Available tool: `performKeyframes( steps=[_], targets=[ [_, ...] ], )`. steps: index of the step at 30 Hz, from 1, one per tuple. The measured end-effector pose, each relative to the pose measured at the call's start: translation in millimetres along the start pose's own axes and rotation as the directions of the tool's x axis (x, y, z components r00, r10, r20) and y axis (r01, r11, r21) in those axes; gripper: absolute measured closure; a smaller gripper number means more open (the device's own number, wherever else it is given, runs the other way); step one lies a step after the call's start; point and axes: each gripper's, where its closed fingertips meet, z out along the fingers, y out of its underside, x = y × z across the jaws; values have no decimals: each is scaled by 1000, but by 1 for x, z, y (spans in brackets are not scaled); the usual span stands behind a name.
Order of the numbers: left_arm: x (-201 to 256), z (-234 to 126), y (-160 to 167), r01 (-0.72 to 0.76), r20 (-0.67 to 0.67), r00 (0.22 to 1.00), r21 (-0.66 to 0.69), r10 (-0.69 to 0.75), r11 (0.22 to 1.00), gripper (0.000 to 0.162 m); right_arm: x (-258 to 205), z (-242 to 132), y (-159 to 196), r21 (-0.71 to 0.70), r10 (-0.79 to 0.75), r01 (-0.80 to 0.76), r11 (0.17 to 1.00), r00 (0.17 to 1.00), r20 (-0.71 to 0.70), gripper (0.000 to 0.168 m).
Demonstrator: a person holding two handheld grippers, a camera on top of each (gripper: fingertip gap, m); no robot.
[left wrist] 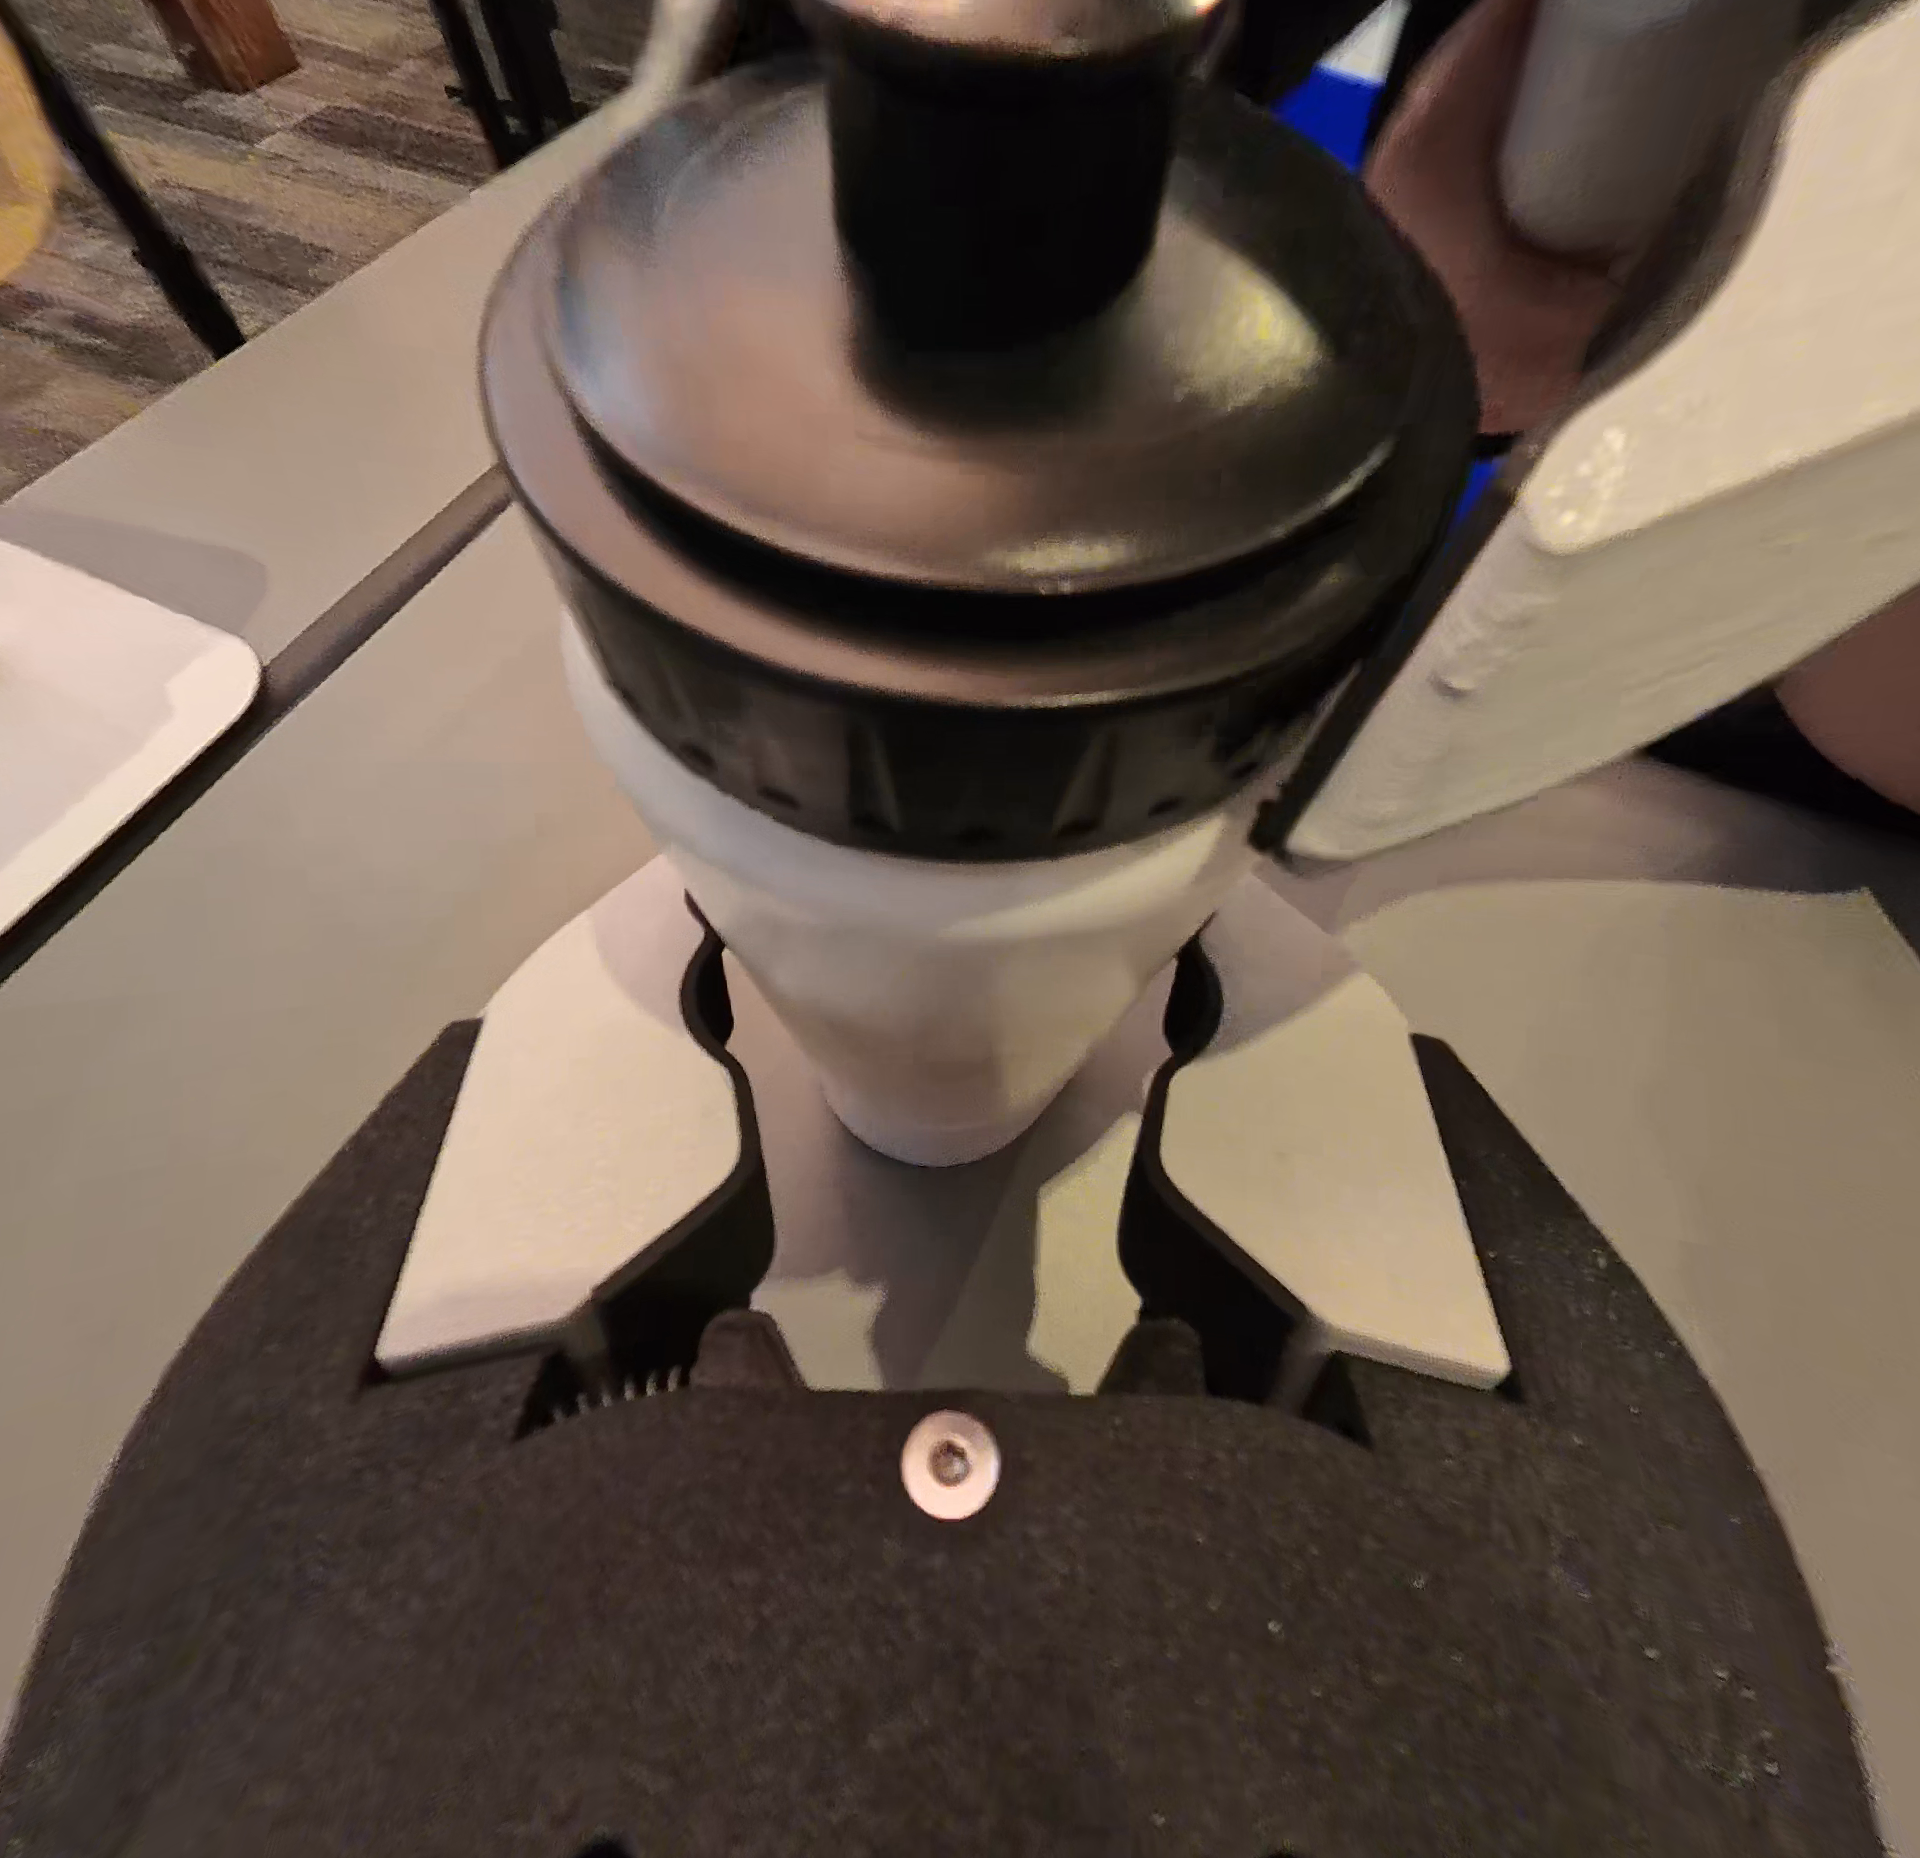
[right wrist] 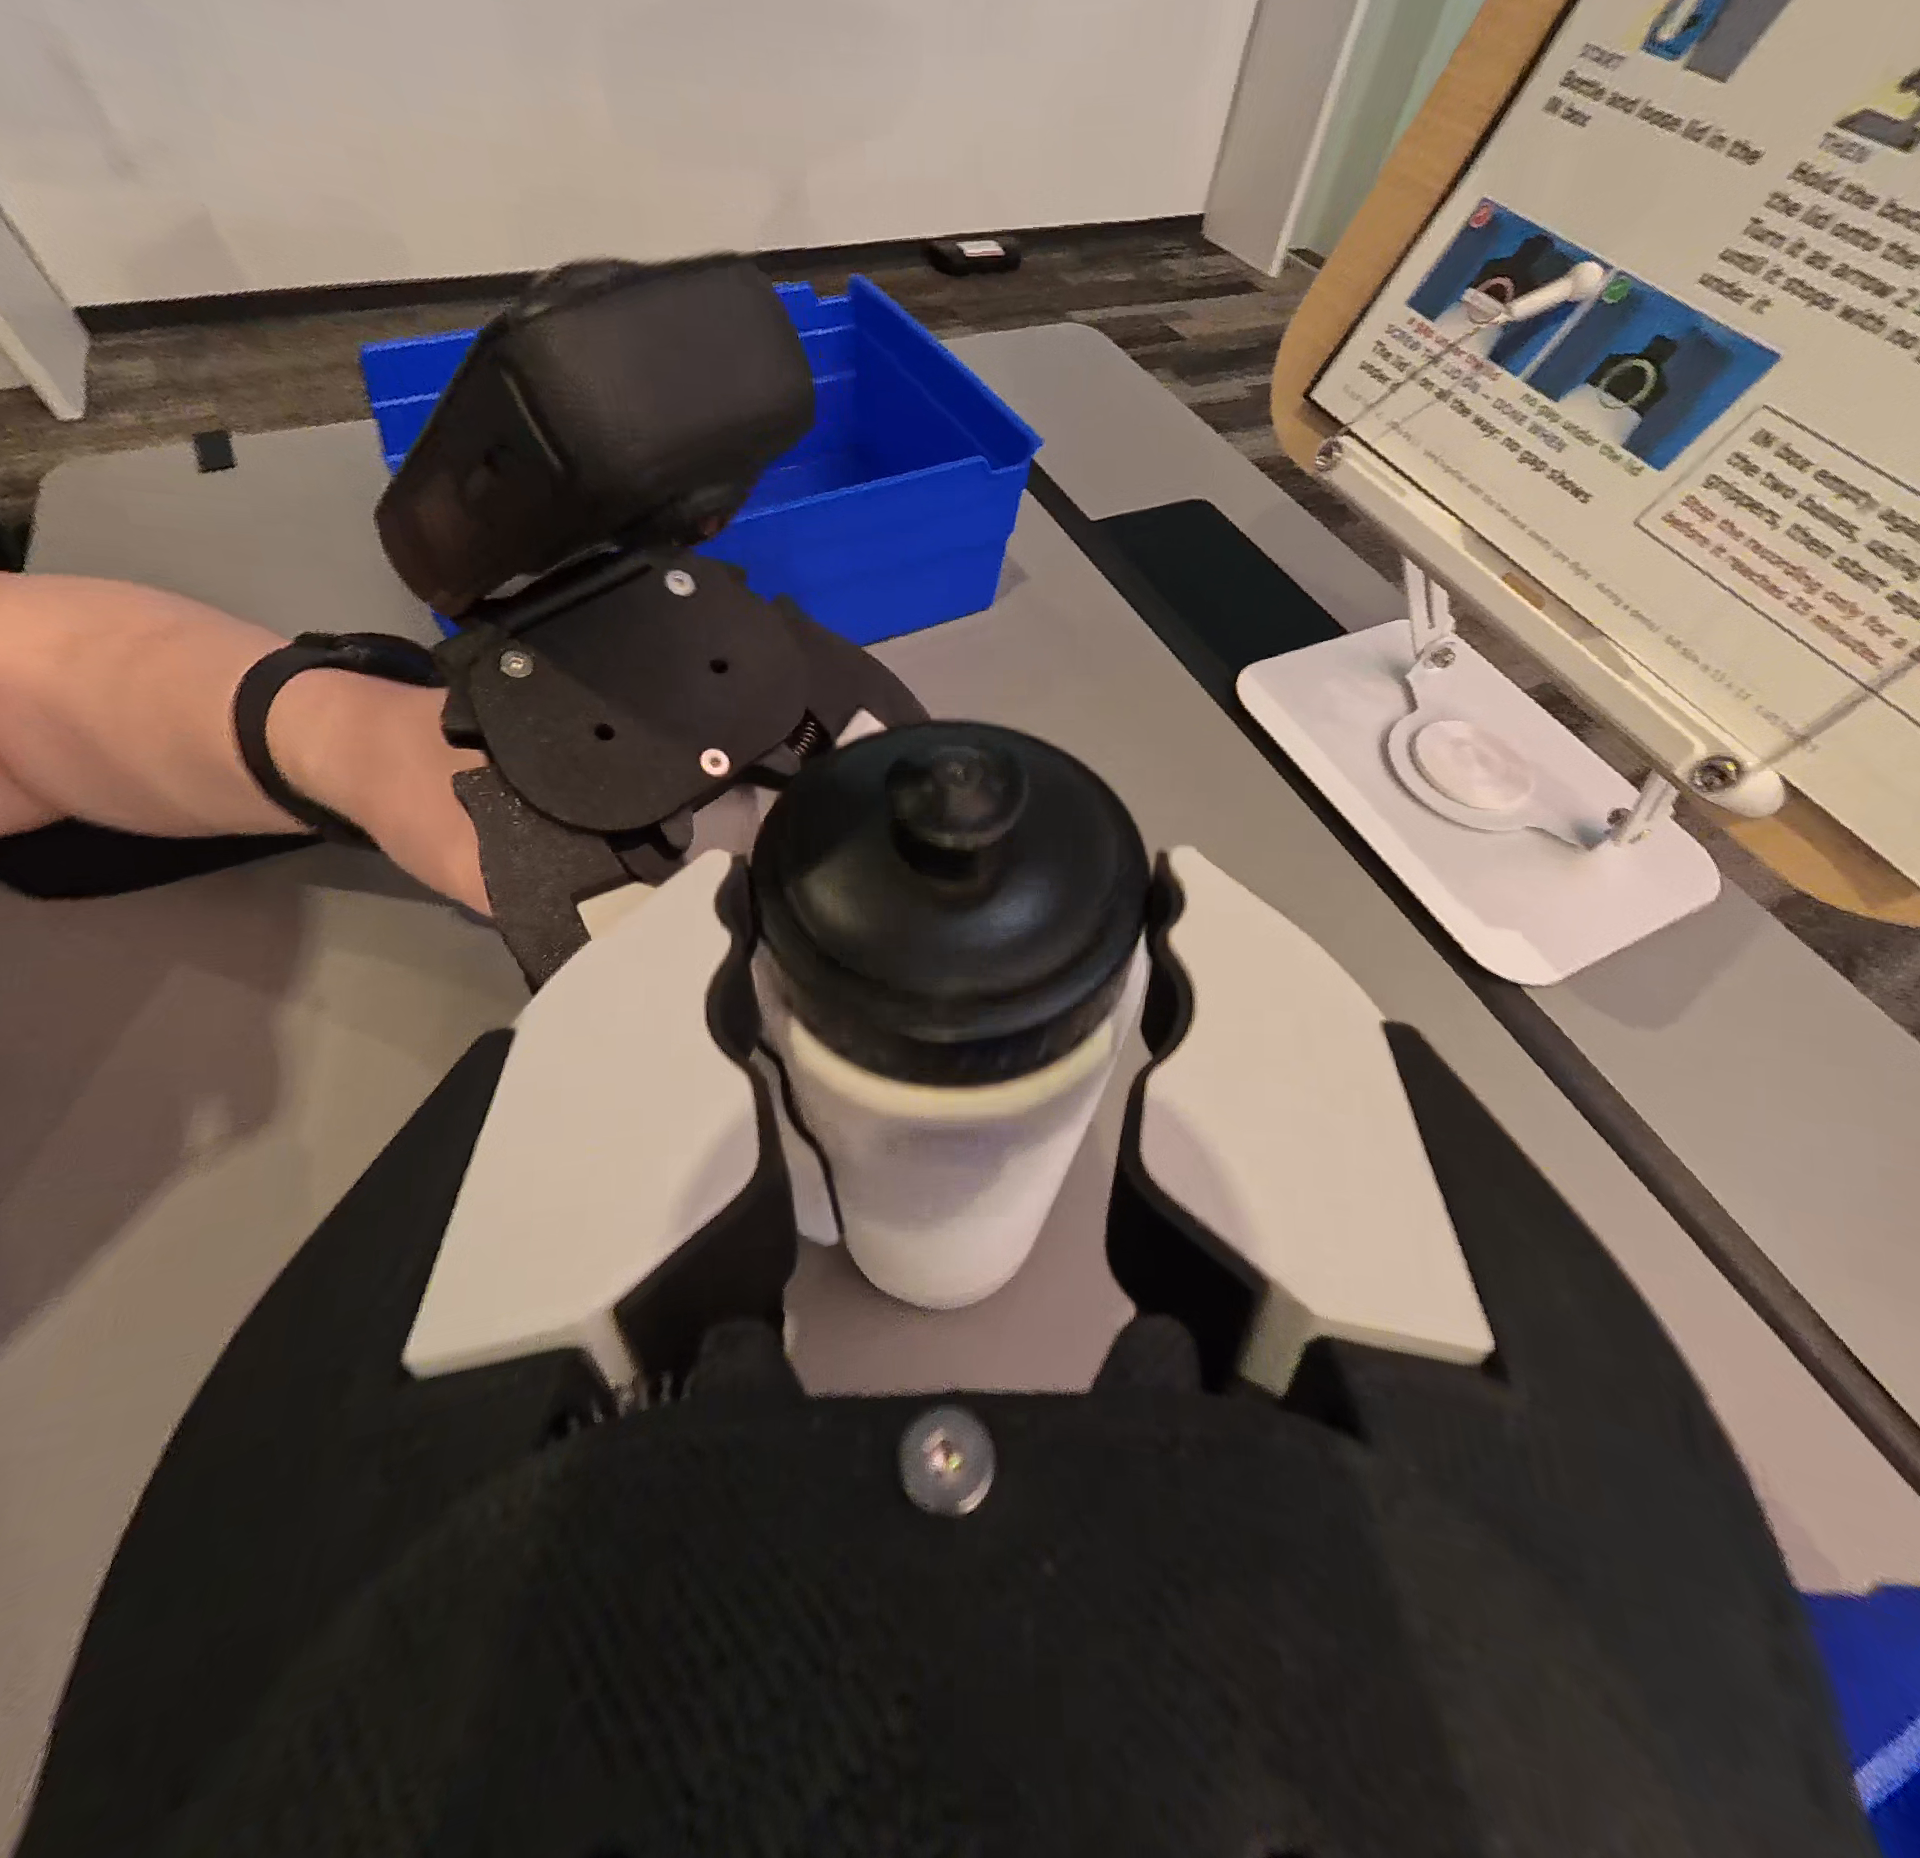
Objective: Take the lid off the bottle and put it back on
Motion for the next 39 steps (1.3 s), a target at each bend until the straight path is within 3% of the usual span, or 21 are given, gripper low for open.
performKeyframes(
  steps=[6, 18, 22, 26, 30, 34, 39],
  targets=[
    [4, 1, 1, -21, -12, 1000, -17, 20, 1000, 79, 0, -2, 2, -20, 26, -26, 999, 1000, 8, 92],
    [-1, 2, 1, 19, 69, 998, -47, -15, 999, 79, 6, 2, 0, -31, 73, -78, 996, 985, -154, 92],
    [-1, 4, -1, 13, 52, 999, -17, -12, 1000, 79, 10, 0, 1, -24, 85, -90, 996, 985, -147, 92],
    [3, 6, -5, 44, -46, 998, 99, -39, 994, 79, 22, -6, 3, 20, 245, -244, 969, 967, -64, 92],
    [10, 14, 2, 144, -176, 976, 86, -127, 986, 57, 31, -8, 8, 40, 456, -460, 887, 886, 79, 92],
    [34, 15, 9, 239, -388, 895, -1, -221, 971, 63, 36, -1, 23, -9, 614, -623, 782, 770, 172, 92],
    [37, 14, 13, 327, -460, 830, -61, -317, 943, 68, 41, 4, 29, -11, 664, -677, 736, 719, 206, 92]
  ],
)
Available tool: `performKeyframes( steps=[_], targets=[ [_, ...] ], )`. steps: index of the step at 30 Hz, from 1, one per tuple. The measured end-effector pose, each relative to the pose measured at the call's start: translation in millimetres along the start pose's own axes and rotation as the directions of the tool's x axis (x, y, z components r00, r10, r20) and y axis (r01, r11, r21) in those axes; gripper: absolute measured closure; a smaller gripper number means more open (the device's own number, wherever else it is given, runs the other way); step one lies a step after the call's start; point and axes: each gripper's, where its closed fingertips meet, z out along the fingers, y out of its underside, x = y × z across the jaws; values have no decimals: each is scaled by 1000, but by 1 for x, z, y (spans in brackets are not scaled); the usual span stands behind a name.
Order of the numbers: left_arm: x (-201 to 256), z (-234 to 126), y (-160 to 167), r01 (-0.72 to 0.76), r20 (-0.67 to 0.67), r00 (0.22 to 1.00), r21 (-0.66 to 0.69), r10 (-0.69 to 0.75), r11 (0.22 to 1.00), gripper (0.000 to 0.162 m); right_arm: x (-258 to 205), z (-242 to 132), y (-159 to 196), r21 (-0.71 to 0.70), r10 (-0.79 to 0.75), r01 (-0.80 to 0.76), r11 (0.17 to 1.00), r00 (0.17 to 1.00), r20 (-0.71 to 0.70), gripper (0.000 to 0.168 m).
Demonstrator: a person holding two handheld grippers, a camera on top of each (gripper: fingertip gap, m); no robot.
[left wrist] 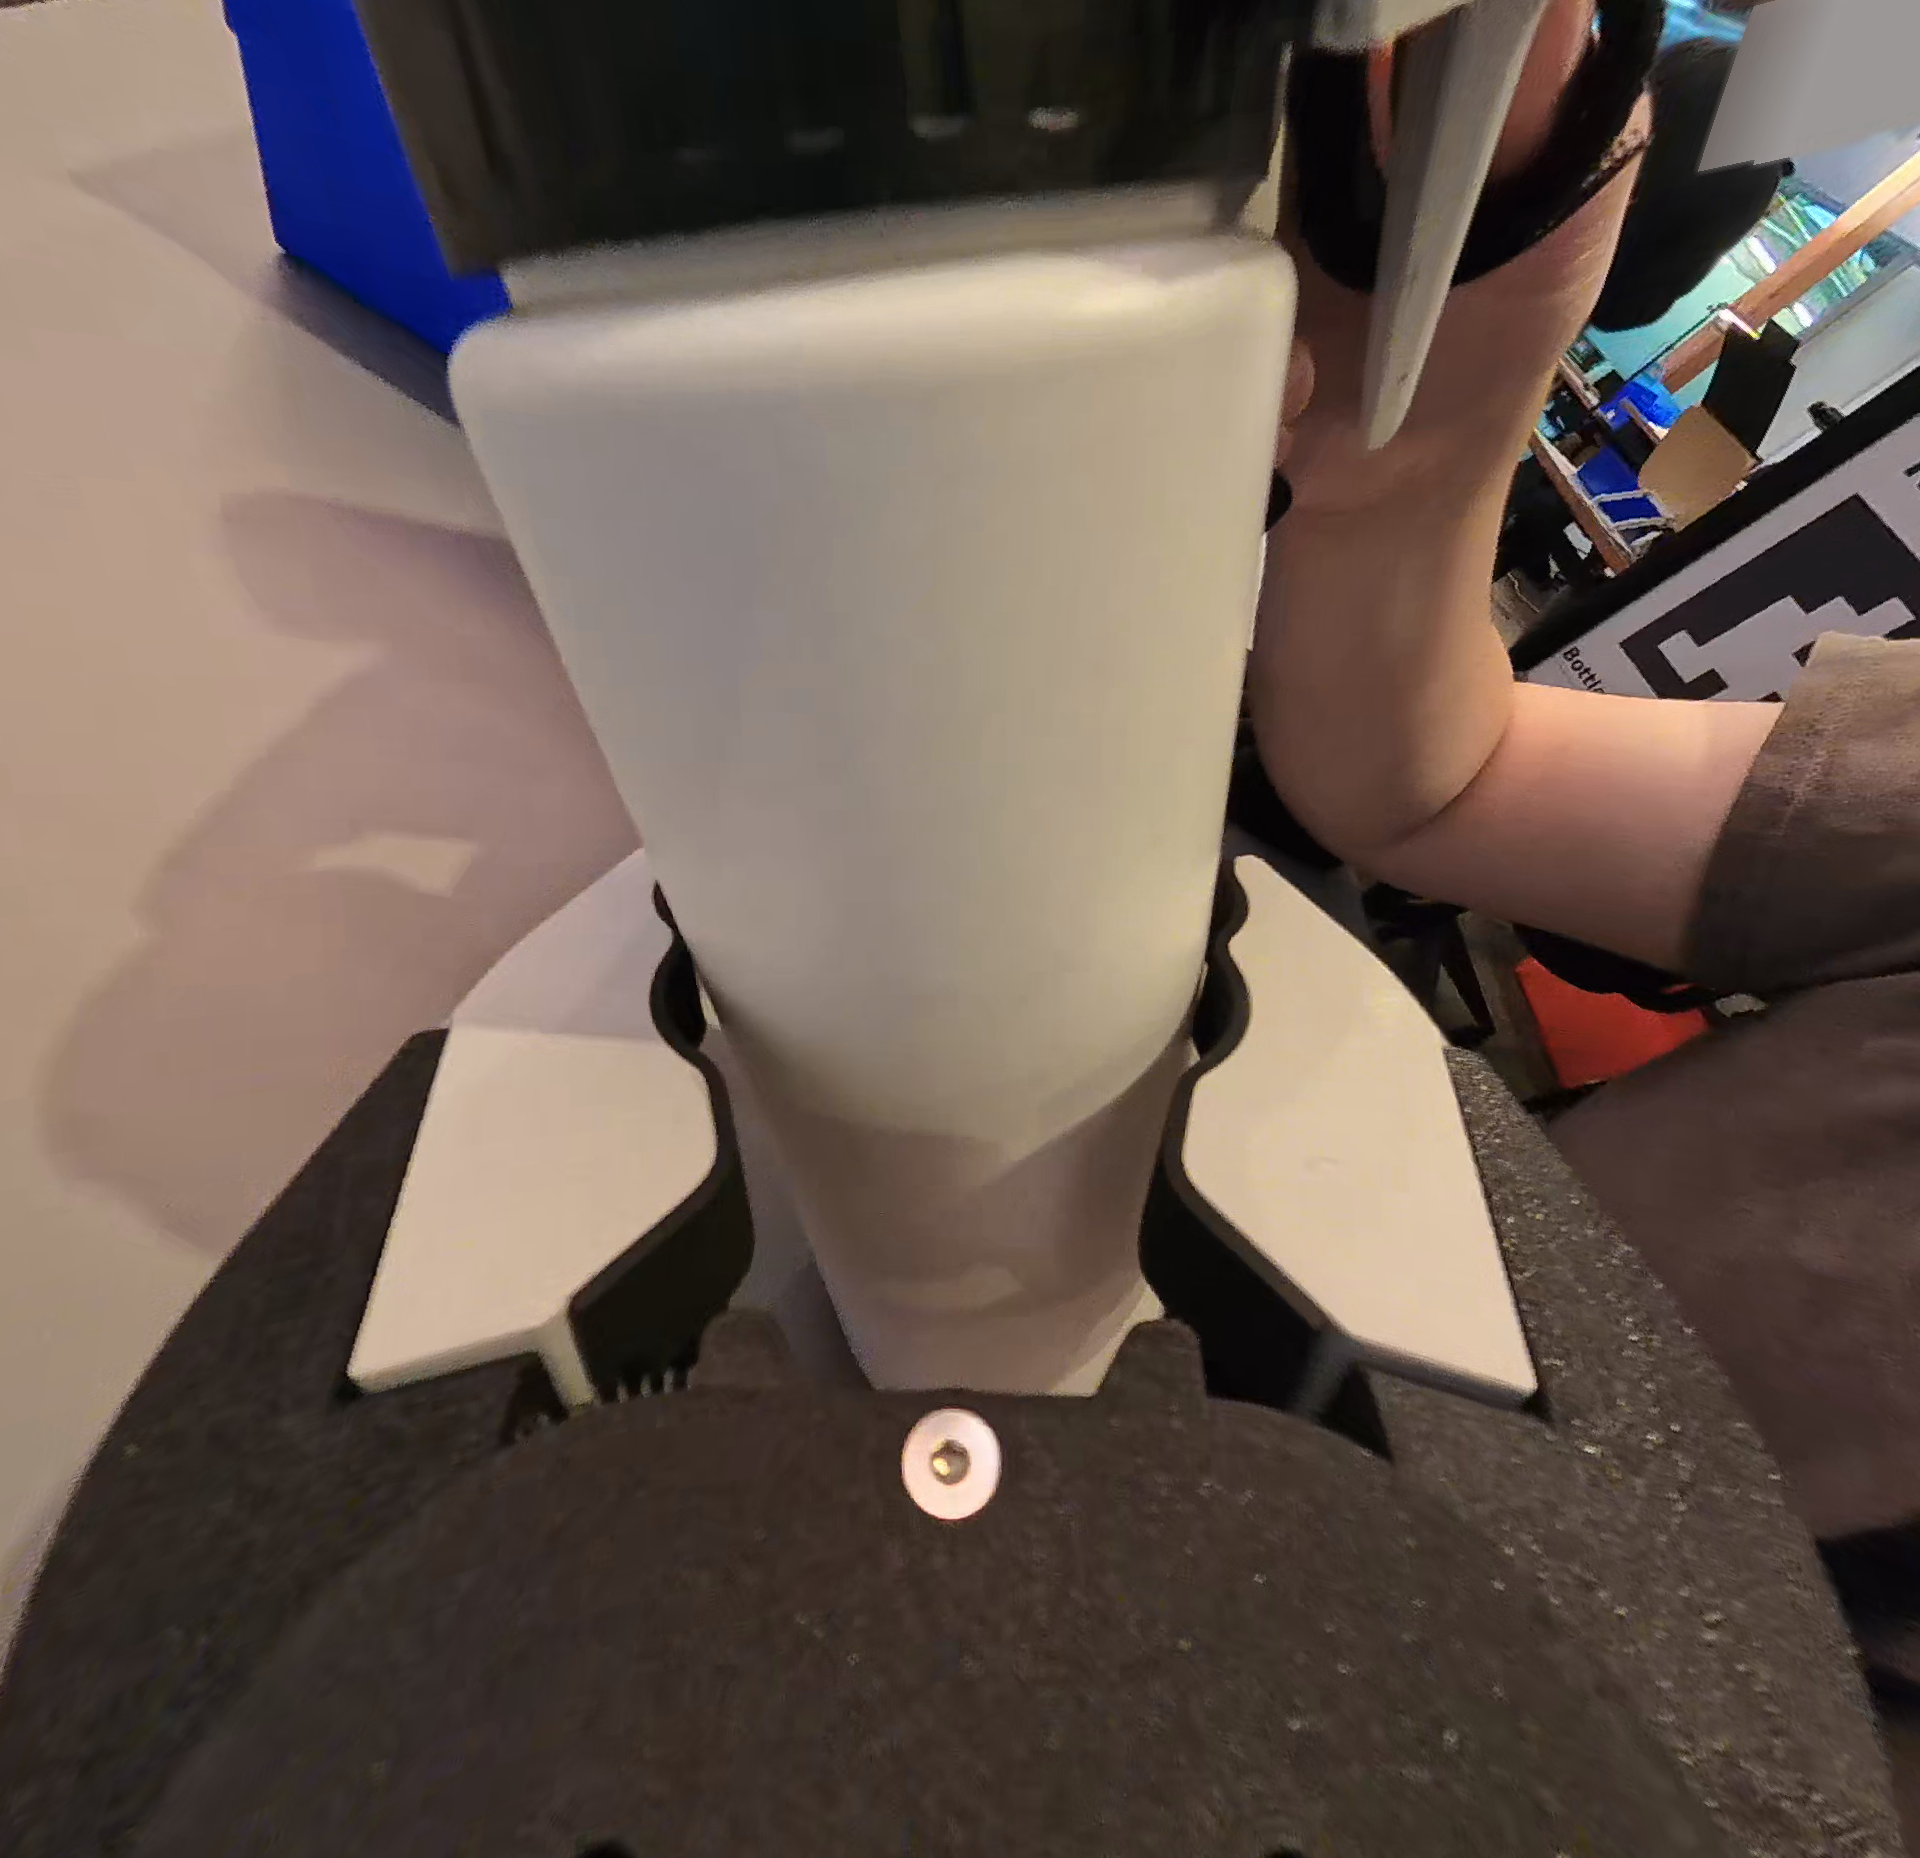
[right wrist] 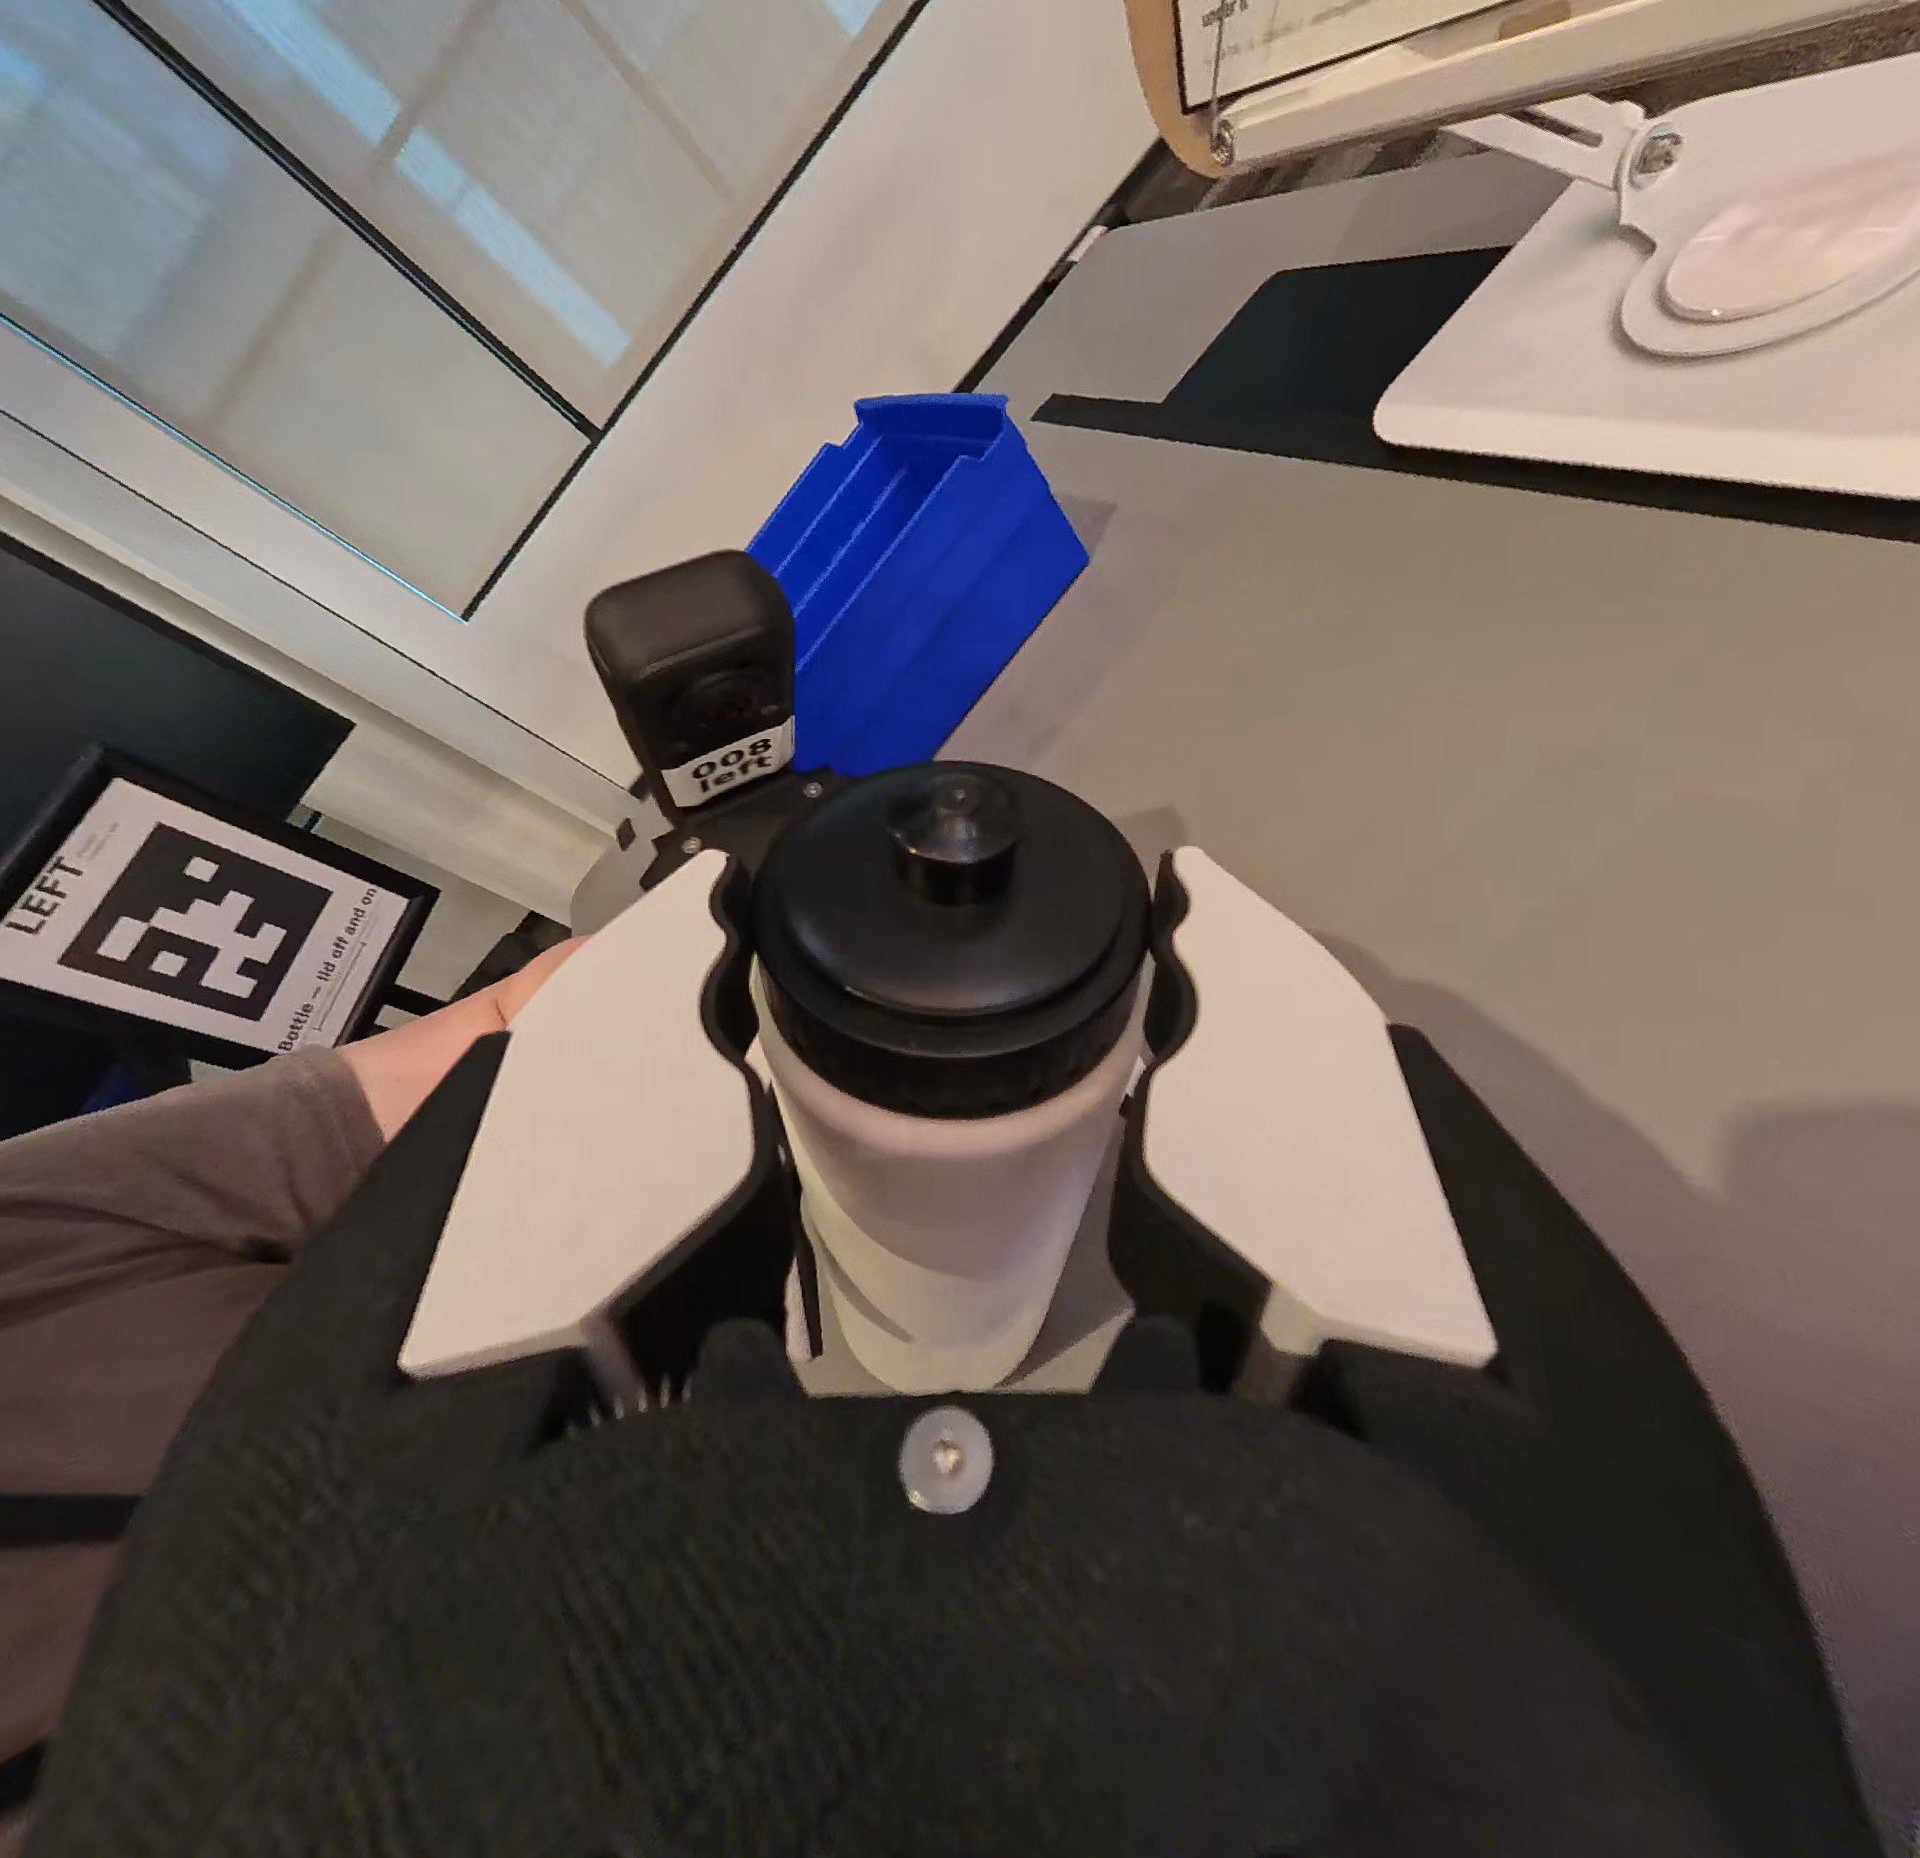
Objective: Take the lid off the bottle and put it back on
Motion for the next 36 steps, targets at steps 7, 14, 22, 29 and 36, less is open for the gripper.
performKeyframes(
  steps=[7, 14, 22, 29, 36],
  targets=[
    [2, 0, 0, -19, -25, 999, 2, 19, 1000, 68, -11, -6, -4, -8, -40, 41, 999, 992, 116, 89],
    [1, 0, 0, -4, -12, 1000, -9, 4, 1000, 68, -5, -2, 0, -26, -125, 126, 992, 992, 32, 96],
    [11, 6, 9, -32, 8, 999, -108, 33, 994, 70, -19, -1, 5, -89, -226, 221, 971, 973, -47, 95],
    [3, 6, -1, -212, 135, 967, -60, 218, 975, 70, -42, -3, 2, -61, -500, 499, 864, 866, -8, 96],
    [-9, -6, -16, -397, 277, 884, 19, 377, 918, 70, -48, -9, 5, -63, -610, 611, 789, 792, 33, 96]
  ],
)
